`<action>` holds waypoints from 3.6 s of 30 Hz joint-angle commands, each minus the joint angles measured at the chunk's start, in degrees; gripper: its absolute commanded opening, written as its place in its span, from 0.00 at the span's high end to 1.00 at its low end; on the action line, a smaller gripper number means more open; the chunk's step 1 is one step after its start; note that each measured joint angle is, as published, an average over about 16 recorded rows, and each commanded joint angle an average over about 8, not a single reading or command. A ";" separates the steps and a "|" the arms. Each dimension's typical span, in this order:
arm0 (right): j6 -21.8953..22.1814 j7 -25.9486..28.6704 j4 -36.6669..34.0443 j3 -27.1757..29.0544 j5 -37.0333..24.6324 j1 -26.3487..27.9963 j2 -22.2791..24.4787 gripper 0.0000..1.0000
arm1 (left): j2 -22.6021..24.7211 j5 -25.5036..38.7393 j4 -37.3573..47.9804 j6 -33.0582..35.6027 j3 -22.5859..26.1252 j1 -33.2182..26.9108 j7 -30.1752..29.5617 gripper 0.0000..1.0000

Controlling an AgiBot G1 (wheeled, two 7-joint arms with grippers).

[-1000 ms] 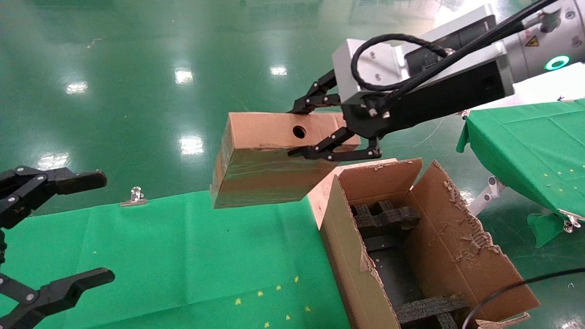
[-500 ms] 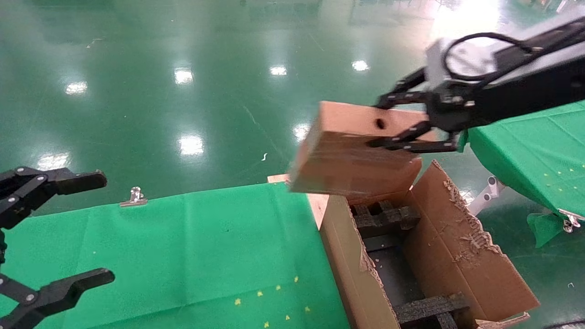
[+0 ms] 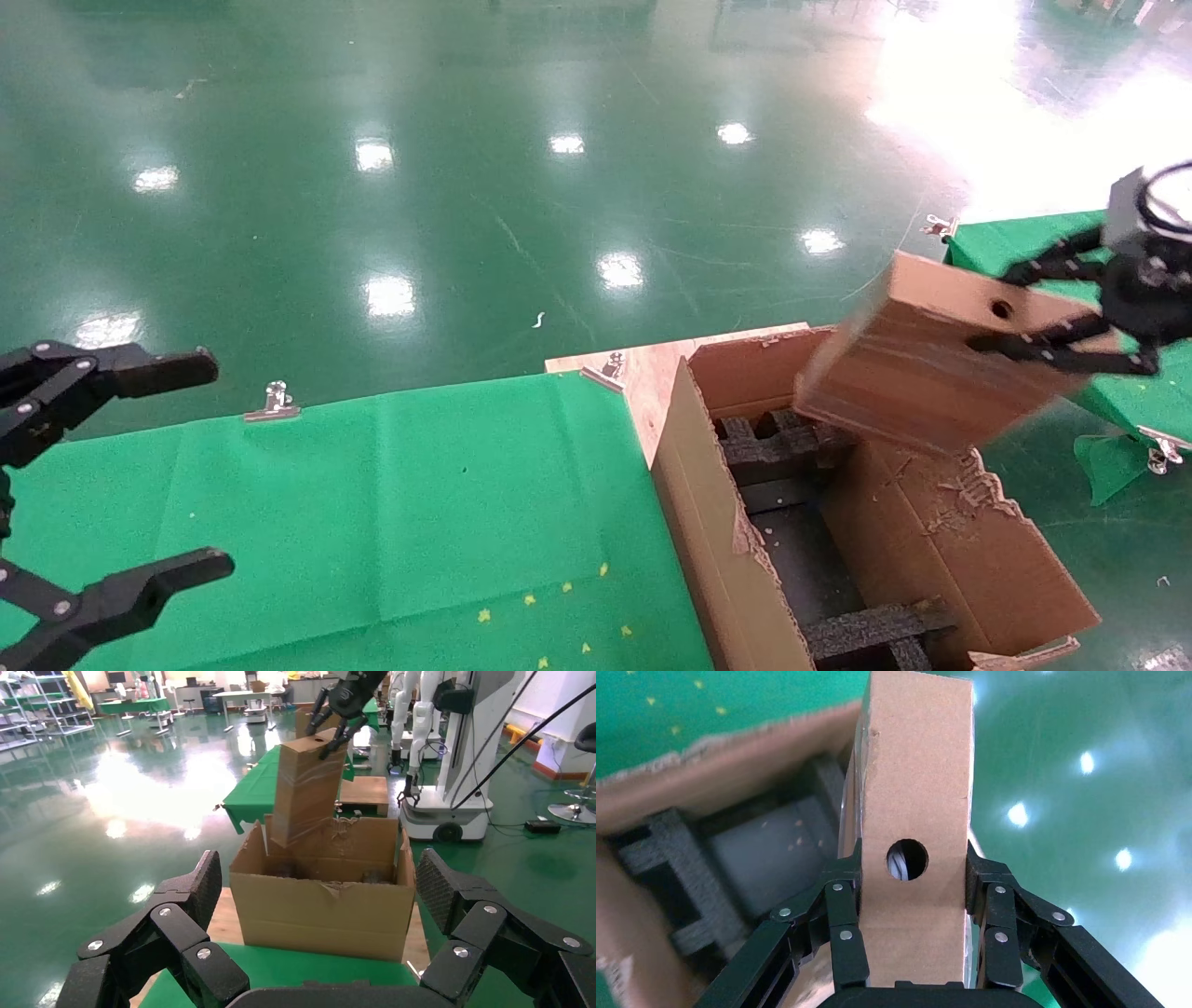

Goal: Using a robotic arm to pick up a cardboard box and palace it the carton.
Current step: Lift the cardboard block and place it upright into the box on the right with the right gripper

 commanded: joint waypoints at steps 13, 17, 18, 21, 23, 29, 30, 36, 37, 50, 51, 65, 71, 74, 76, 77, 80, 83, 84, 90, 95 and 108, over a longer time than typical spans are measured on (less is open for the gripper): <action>0.67 2.12 -2.76 -2.85 2.32 -0.12 3.02 1.00 | 0.00 -0.01 0.02 -0.01 0.00 0.01 0.01 0.00; 2.68 6.36 -3.82 -3.49 3.12 -1.57 3.25 1.00 | 0.00 -0.01 0.02 -0.01 0.00 0.01 0.01 0.00; 3.52 7.99 -4.05 -3.73 3.24 -2.12 3.36 1.00 | 0.00 -0.01 0.02 -0.01 0.00 0.01 0.01 0.00; 6.80 14.30 -4.34 -4.52 3.48 -4.01 3.99 1.00 | 0.00 -0.01 0.02 -0.01 0.00 0.01 0.01 0.00; 9.14 18.90 -3.90 -5.07 3.36 -5.21 4.64 1.00 | 0.00 -0.01 0.02 -0.01 0.00 0.01 0.01 0.00; 15.35 35.72 -1.33 -6.59 3.16 -8.08 7.05 1.00 | -0.01 -0.01 0.02 -0.01 0.00 0.01 0.01 0.00; 16.15 38.65 -0.71 -6.85 3.12 -8.48 7.45 1.00 | -0.01 -0.01 0.02 -0.01 0.00 0.01 0.01 0.00; 18.87 49.60 2.40 -7.97 2.82 -10.00 9.02 1.00 | -0.01 -0.01 0.03 -0.02 0.00 0.01 0.01 0.00; 19.06 50.20 2.72 -8.07 2.75 -10.12 9.14 1.00 | -0.01 -0.01 0.04 -0.03 0.00 0.01 0.01 0.00; 20.73 50.80 4.21 -9.03 1.86 -11.45 8.82 1.00 | -0.01 -0.02 0.05 -0.04 0.00 0.02 0.02 0.00; 21.18 50.99 4.64 -9.25 1.65 -11.78 8.77 1.00 | -0.01 -0.02 0.05 -0.04 0.00 0.02 0.02 0.00; 31.66 56.11 14.63 -12.65 -2.79 -16.97 9.18 1.00 | -0.01 -0.02 0.05 -0.04 0.01 0.02 0.02 0.00; 36.67 60.96 18.41 -14.30 -5.18 -19.37 8.82 1.00 | -0.01 -0.02 0.05 -0.04 0.01 0.02 0.02 0.00; 38.82 63.46 20.00 -15.16 -6.61 -20.53 8.50 1.00 | -0.01 -0.02 0.05 -0.04 0.01 0.01 0.02 0.00; 40.25 65.08 20.95 -15.78 -7.74 -21.33 8.27 1.00 | -0.01 -0.02 0.05 -0.04 0.01 0.01 0.02 0.00; 40.96 65.92 21.41 -16.09 -8.29 -21.75 8.16 1.00 | -0.01 -0.02 0.05 -0.04 0.01 0.01 0.02 0.00; 42.97 68.27 22.59 -16.99 -9.95 -22.94 7.82 1.00 | -0.01 -0.02 0.05 -0.04 0.01 0.01 0.02 0.00; 44.75 70.45 23.50 -17.80 -11.40 -24.06 7.42 1.00 | -0.01 -0.02 0.05 -0.04 0.01 0.01 0.02 0.00; 45.25 71.12 23.73 -18.04 -11.80 -24.40 7.27 1.00 | -0.01 -0.02 0.05 -0.04 0.01 0.01 0.02 0.00; 48.06 74.87 24.66 -19.40 -13.97 -26.43 6.14 1.00 | -0.01 -0.03 0.05 -0.04 0.02 0.01 0.02 0.00; 50.46 77.56 24.74 -20.47 -15.67 -28.20 4.75 1.00 | -0.01 -0.03 0.05 -0.04 0.02 0.01 0.02 0.00; 55.95 83.51 21.70 -22.78 -18.79 -32.98 -0.72 1.00 | -0.02 -0.03 0.05 -0.05 0.02 0.01 0.03 0.00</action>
